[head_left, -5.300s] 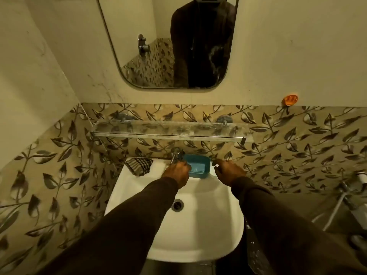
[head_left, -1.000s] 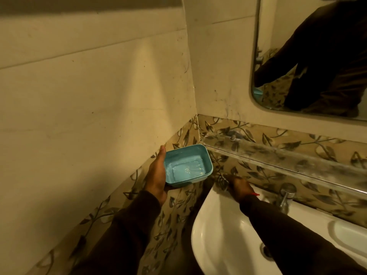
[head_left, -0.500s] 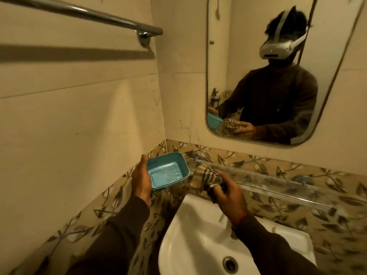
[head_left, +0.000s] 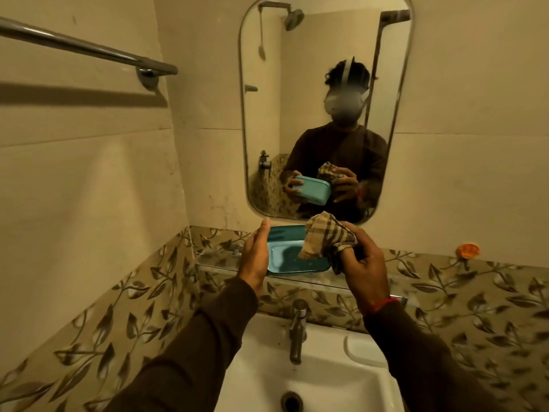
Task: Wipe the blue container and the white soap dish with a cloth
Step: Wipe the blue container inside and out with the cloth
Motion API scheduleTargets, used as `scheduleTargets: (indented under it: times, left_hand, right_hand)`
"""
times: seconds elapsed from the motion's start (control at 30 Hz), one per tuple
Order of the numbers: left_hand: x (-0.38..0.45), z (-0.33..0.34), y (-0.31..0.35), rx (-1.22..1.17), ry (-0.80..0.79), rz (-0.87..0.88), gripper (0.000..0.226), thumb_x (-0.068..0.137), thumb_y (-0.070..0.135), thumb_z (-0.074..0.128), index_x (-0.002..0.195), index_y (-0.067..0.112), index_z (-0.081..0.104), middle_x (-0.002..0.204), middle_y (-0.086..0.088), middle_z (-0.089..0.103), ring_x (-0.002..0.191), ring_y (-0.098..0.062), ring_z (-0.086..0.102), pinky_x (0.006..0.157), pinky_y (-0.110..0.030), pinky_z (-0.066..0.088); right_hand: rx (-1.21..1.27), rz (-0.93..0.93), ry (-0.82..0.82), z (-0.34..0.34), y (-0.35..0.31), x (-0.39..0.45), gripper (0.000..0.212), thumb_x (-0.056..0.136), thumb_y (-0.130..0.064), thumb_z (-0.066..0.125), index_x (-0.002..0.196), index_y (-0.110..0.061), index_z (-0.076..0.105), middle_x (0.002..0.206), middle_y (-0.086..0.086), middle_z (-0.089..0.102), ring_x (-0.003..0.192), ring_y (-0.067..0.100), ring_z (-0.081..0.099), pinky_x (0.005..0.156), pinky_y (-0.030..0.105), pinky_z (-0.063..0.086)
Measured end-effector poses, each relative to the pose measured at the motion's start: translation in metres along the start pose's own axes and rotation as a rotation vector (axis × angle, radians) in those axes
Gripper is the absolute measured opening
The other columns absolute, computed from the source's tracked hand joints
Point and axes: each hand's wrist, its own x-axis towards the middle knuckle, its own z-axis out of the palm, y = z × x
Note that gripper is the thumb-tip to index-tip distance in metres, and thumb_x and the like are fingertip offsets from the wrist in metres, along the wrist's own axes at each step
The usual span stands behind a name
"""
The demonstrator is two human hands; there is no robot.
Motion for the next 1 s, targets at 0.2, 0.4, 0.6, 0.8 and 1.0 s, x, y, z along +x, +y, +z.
scheduleTargets:
  times: [0.2, 0.4, 0.6, 0.8, 1.0]
  left_hand:
    - [-0.001, 0.023, -0.003, -0.075, -0.172, -0.023, 0.061, 0.101, 0.060, 0.041, 0.121, 0.010, 0.070, 0.116, -0.017, 0.075, 0.108, -0.035, 0.072, 0.096, -0.049, 0.057]
    - [-0.007, 0.047, -0.017, -0.239, -0.254, -0.090, 0.050, 0.093, 0.045, 0.042, 0.116, 0.017, 0.076, 0.109, -0.013, 0.078, 0.091, -0.027, 0.076, 0.067, -0.039, 0.062]
    - [-0.013, 0.057, -0.022, -0.160, -0.331, -0.177, 0.058, 0.101, 0.063, 0.034, 0.124, 0.021, 0.066, 0.109, -0.013, 0.078, 0.096, -0.033, 0.076, 0.075, -0.060, 0.062]
    - [-0.010, 0.054, -0.019, -0.087, -0.285, -0.247, 0.060, 0.095, 0.072, 0.037, 0.113, 0.024, 0.069, 0.092, -0.008, 0.081, 0.078, -0.030, 0.079, 0.050, -0.041, 0.061]
    - [-0.008, 0.048, -0.025, -0.133, -0.183, -0.247, 0.060, 0.095, 0.068, 0.038, 0.111, 0.022, 0.072, 0.079, -0.006, 0.080, 0.065, -0.023, 0.076, 0.043, -0.028, 0.053]
  right_hand:
    - [0.043, 0.047, 0.071, -0.022, -0.003, -0.006, 0.037, 0.091, -0.010, 0.052, 0.114, -0.035, 0.067, 0.103, -0.002, 0.072, 0.089, 0.015, 0.067, 0.071, 0.032, 0.059]
    - [0.326, 0.291, 0.321, -0.050, 0.000, 0.000, 0.026, 0.097, -0.005, 0.047, 0.120, -0.001, 0.057, 0.095, 0.020, 0.059, 0.073, 0.025, 0.057, 0.058, 0.034, 0.052]
    - [0.359, 0.354, 0.405, -0.061, -0.005, 0.000, 0.027, 0.096, -0.007, 0.047, 0.121, -0.006, 0.058, 0.098, 0.019, 0.061, 0.081, 0.028, 0.060, 0.066, 0.039, 0.054]
    - [0.334, 0.333, 0.349, -0.056, -0.013, -0.005, 0.026, 0.098, -0.015, 0.051, 0.118, -0.022, 0.064, 0.107, 0.012, 0.070, 0.090, 0.022, 0.067, 0.063, 0.034, 0.057]
    - [0.265, 0.309, 0.275, -0.045, -0.021, -0.010, 0.025, 0.098, -0.018, 0.051, 0.117, -0.027, 0.064, 0.110, 0.005, 0.071, 0.098, 0.023, 0.068, 0.072, 0.040, 0.059]
